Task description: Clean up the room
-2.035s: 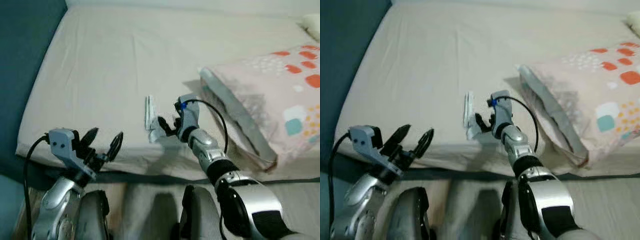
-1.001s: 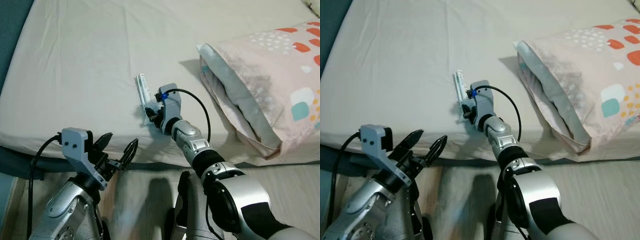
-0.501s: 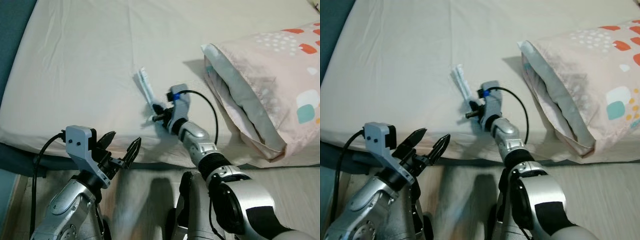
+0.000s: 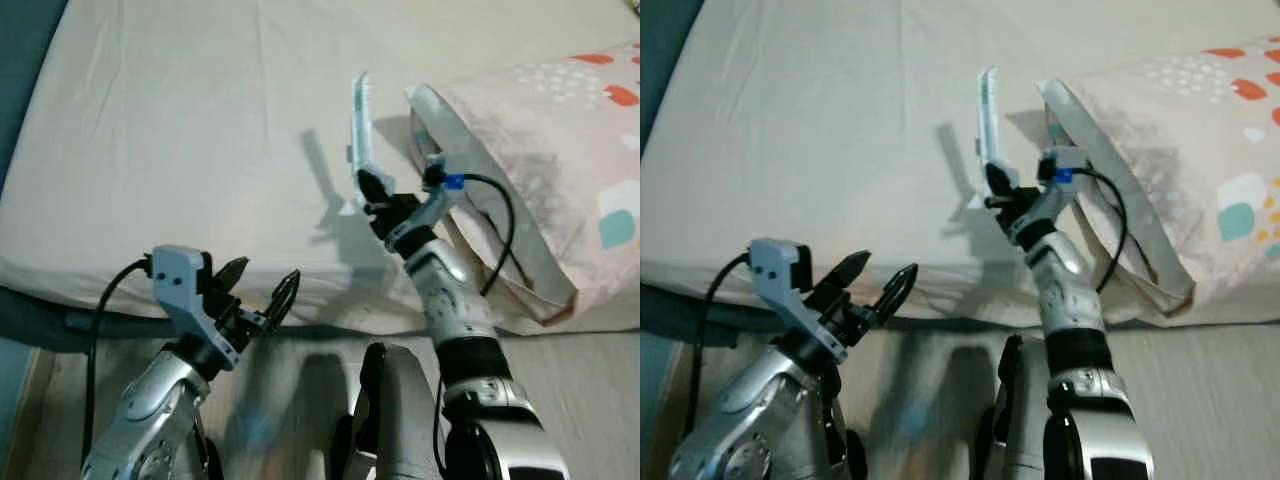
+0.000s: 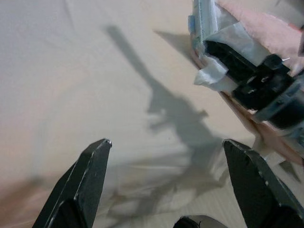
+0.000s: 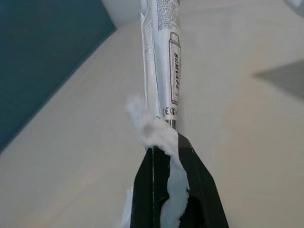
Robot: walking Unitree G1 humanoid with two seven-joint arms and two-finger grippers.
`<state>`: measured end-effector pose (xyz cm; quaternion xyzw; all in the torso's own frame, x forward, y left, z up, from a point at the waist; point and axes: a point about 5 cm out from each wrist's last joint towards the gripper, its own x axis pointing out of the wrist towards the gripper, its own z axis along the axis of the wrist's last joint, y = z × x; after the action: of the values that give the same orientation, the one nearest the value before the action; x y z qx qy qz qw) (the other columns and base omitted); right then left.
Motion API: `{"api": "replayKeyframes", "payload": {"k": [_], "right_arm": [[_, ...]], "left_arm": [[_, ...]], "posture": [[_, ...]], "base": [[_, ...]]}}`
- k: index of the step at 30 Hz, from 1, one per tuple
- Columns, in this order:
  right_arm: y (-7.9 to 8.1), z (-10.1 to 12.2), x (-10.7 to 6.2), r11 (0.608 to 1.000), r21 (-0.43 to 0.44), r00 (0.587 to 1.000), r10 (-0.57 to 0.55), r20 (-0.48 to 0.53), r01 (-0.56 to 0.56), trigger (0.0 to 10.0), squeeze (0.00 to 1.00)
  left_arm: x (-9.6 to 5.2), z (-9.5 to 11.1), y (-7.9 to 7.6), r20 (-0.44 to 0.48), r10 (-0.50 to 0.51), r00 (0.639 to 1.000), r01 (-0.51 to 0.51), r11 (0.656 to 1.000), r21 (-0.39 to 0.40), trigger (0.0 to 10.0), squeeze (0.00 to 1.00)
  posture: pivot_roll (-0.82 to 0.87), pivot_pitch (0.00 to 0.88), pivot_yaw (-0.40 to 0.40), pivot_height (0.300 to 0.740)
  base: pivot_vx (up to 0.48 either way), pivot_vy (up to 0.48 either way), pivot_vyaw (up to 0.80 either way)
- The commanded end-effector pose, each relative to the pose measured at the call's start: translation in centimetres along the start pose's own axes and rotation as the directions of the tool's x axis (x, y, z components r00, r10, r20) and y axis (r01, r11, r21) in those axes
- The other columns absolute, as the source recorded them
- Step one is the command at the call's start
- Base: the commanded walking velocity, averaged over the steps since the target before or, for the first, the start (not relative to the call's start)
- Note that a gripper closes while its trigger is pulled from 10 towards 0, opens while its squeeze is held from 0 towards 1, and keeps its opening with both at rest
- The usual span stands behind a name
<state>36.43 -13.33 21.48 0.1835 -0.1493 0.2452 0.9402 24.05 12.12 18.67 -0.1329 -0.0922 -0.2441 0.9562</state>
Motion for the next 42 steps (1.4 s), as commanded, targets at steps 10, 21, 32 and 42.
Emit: {"api": "replayKeyframes", "payload": {"k": [10,21,32,42], "right_arm": [[1.2,-0.9,-2.3,0.996,0.081,0.997,0.038,-0.062,-0.033,0.0,0.00],[2.3,-1.4,-3.4,0.994,0.091,0.991,0.063,-0.114,-0.053,0.0,0.00],[2.5,-1.4,-3.6,0.994,0.090,0.988,0.071,-0.137,-0.059,0.0,0.00],[2.7,-4.4,-4.7,0.994,0.101,0.971,0.066,-0.230,-0.043,0.0,0.00]], "left_arm": [[0.4,-2.1,0.0,-0.089,0.024,0.996,-0.026,0.999,-0.018,10.0,0.00],[1.0,-3.4,0.6,-0.142,0.069,0.987,-0.070,0.998,0.003,10.0,0.00],[1.4,-4.8,0.7,-0.191,0.087,0.978,-0.084,0.996,0.021,10.0,0.00],[1.5,-6.0,1.5,-0.201,0.080,0.976,-0.079,0.997,0.009,10.0,0.00]], "posture": [[0.08,0.372,-0.143,0.489],[0.07,0.315,-0.140,0.528],[0.07,0.269,-0.137,0.572],[0.08,0.211,-0.132,0.611]], "base": [[0.000,0.000,0.00],[0.000,0.000,0.00],[-0.073,0.000,0.00],[-0.096,0.000,0.00]]}}
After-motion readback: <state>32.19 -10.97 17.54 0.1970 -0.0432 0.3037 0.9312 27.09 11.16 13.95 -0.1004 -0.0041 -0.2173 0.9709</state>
